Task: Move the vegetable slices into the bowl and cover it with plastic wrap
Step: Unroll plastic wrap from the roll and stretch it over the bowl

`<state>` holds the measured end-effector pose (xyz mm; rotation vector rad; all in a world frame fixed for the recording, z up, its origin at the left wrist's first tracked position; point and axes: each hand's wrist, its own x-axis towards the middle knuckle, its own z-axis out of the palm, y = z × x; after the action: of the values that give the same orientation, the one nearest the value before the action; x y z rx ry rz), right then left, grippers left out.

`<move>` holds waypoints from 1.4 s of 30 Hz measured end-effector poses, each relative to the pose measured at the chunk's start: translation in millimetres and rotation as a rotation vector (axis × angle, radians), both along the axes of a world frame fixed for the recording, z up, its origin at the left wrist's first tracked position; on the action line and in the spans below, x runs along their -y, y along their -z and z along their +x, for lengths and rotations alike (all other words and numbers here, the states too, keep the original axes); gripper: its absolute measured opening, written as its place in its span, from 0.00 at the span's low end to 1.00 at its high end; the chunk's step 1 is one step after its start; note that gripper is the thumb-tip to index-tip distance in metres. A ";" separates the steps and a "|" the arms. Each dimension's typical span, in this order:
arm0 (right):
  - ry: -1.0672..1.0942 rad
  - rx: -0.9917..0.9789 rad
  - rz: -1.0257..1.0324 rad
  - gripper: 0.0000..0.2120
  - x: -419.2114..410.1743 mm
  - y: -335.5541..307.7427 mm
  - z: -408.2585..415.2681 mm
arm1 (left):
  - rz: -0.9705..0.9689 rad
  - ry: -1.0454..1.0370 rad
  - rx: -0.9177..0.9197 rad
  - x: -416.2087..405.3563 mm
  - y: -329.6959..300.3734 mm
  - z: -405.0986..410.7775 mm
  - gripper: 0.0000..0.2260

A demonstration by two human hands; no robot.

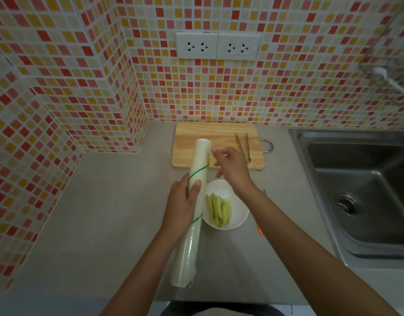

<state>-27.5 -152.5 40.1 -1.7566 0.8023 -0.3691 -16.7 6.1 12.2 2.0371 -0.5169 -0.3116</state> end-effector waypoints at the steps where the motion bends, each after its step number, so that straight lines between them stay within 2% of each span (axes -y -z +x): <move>1: -0.008 -0.035 -0.027 0.19 1.6 -1.6 5.4 | -0.015 0.008 -0.003 4.3 -2.0 -4.1 0.14; 8: -0.054 -0.138 -0.426 0.16 8.0 2.6 12.1 | -0.056 0.021 -0.041 20.4 -4.2 -16.5 0.14; 11: -0.066 -0.086 -0.453 0.14 10.9 3.8 11.1 | -0.060 0.023 -0.074 22.9 -2.7 -17.3 0.15; 14: -0.060 -0.062 -0.347 0.13 16.5 0.8 11.6 | -0.111 -0.008 -0.125 24.2 -0.9 -16.8 0.14; 17: 0.041 0.001 0.037 0.09 25.4 -4.6 13.4 | -0.143 -0.031 -0.196 24.3 -0.9 -11.9 0.15; 20: 0.161 0.051 0.352 0.12 29.9 -11.4 9.9 | -0.220 -0.044 -0.261 25.4 -6.5 -7.3 0.16; 22: 0.132 0.053 0.362 0.18 24.9 -11.0 6.9 | -0.250 -0.047 -0.271 27.6 -9.9 -4.6 0.16; 24: 0.039 0.030 0.255 0.23 14.3 -6.7 1.7 | -0.263 -0.054 -0.275 29.7 -12.6 -1.8 0.15; 27: -0.076 0.042 0.127 0.17 4.3 0.7 -4.0 | -0.259 -0.069 -0.271 31.5 -15.1 2.6 0.15; 32: 0.045 0.069 0.340 0.20 14.6 -9.3 -4.8 | -0.274 -0.083 -0.262 37.7 -23.4 11.6 0.14; 34: -0.002 0.016 0.304 0.25 9.8 -10.0 -6.6 | -0.269 -0.101 -0.246 41.6 -26.9 17.3 0.16; 35: -0.053 -0.009 0.257 0.25 4.8 -8.1 -8.2 | -0.264 -0.108 -0.238 43.2 -28.3 20.1 0.17; 38: -0.176 0.002 0.176 0.16 -4.8 -2.8 -13.9 | -0.249 -0.099 -0.222 46.3 -28.6 26.5 0.18; 42: -0.094 0.033 0.329 0.15 3.9 -7.1 -20.1 | -0.248 -0.082 -0.248 49.5 -28.1 29.6 0.18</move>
<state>-47.6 -156.4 47.2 -1.4700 0.7100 -0.1894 12.8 -43.4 40.3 1.7448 -0.3006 -0.4225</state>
